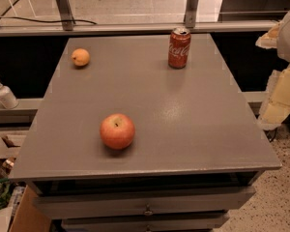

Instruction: Move orange near coke can

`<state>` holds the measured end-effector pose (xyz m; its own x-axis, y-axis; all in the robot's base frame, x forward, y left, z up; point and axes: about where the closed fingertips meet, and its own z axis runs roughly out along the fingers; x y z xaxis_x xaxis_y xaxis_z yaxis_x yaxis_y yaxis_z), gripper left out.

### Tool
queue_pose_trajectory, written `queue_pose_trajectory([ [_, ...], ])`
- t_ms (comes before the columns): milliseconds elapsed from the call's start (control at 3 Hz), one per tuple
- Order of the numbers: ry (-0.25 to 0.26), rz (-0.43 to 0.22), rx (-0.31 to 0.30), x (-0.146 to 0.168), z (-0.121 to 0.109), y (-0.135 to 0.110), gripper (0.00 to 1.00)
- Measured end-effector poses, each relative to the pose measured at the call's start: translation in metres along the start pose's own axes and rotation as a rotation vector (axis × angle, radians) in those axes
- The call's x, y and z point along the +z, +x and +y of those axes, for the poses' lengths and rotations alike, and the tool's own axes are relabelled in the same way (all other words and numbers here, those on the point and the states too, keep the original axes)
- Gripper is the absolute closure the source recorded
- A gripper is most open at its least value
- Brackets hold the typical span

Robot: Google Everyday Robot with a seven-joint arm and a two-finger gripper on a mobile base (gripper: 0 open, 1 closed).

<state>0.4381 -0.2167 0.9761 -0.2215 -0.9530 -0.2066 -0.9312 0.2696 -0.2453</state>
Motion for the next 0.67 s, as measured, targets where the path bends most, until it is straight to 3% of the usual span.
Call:
queue_pose_trajectory([
  [333, 0.007, -0.012, -0.006, 0.000, -0.001, -0.002, 0.00],
  [667, -0.003, -0.068, -0.004, 0.016, 0.000, -0.002, 0.00],
])
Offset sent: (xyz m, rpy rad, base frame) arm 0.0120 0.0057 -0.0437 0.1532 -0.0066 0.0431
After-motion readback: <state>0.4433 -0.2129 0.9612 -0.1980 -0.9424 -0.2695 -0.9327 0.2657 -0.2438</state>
